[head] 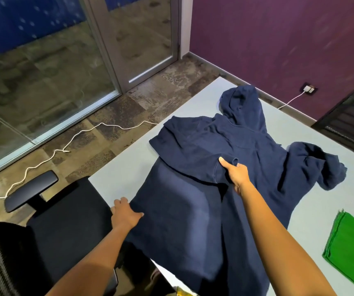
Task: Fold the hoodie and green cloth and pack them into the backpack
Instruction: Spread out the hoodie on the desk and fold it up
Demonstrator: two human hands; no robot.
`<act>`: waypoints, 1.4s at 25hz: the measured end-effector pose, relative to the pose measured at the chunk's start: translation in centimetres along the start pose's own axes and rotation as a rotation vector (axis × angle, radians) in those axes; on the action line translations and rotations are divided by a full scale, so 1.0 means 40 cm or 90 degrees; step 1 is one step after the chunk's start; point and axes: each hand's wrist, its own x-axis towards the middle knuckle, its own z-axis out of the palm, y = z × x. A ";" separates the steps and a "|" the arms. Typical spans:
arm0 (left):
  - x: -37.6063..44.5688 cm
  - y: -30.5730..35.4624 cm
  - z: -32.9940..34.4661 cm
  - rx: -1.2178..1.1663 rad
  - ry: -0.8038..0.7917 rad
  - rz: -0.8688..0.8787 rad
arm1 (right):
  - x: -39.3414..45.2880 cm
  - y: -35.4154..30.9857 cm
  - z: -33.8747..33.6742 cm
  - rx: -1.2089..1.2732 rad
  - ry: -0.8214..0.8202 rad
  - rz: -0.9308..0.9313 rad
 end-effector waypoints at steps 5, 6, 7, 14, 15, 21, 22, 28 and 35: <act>-0.061 -0.015 -0.004 0.054 -0.010 -0.034 | -0.025 -0.040 -0.068 -0.018 0.064 -0.096; -0.074 -0.009 -0.005 0.062 -0.002 -0.022 | -0.032 -0.055 -0.085 -0.030 0.065 -0.110; -0.089 0.000 -0.008 0.067 0.009 -0.001 | -0.041 -0.074 -0.104 -0.040 0.059 -0.126; -0.226 0.134 0.004 0.199 -0.024 0.257 | -0.110 -0.232 -0.350 0.019 0.164 -0.260; -0.258 0.160 0.015 0.220 -0.040 0.301 | -0.120 -0.245 -0.390 0.042 0.195 -0.271; -0.464 0.284 0.135 0.294 -0.146 0.481 | -0.187 -0.253 -0.607 0.234 0.437 -0.315; -0.493 0.290 0.158 0.322 -0.163 0.489 | -0.194 -0.248 -0.639 0.268 0.475 -0.317; -0.527 0.260 0.254 0.404 -0.160 0.418 | -0.207 -0.231 -0.728 0.249 0.470 -0.295; -0.548 0.241 0.295 0.421 -0.159 0.367 | -0.221 -0.317 -0.773 0.220 0.426 -0.378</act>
